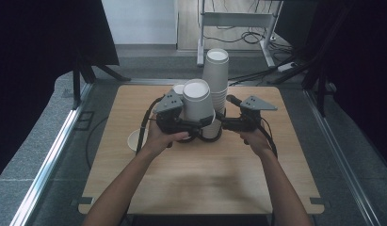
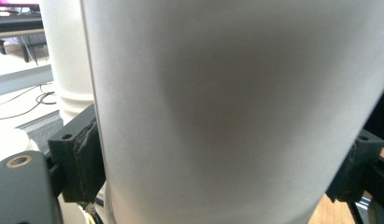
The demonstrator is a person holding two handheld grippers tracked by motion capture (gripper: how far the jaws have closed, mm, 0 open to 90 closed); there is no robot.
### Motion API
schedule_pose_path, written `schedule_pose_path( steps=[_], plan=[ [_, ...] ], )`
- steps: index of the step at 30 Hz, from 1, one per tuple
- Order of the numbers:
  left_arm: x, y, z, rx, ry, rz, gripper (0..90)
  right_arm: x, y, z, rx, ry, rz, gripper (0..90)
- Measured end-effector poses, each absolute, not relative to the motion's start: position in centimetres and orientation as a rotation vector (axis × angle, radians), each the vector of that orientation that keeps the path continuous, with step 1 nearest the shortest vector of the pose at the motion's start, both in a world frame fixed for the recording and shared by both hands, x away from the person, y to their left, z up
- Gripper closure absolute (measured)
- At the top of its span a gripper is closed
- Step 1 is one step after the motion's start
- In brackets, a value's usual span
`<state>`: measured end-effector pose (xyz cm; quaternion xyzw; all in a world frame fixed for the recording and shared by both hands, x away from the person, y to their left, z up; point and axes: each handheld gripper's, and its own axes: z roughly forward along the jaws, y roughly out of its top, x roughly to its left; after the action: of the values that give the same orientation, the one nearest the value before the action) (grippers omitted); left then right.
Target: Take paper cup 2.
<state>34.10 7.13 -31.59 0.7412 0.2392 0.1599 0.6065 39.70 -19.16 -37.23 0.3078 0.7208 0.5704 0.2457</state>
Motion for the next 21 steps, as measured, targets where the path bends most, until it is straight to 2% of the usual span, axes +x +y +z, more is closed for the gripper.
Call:
schedule_pose_path(
  steps=[21],
  plan=[
    [32.2, 9.9, -35.9, 1.706, 0.623, 0.327, 12.4, 35.7, -18.8, -40.5, 0.818, 1.995, 1.598, 14.3]
  ],
)
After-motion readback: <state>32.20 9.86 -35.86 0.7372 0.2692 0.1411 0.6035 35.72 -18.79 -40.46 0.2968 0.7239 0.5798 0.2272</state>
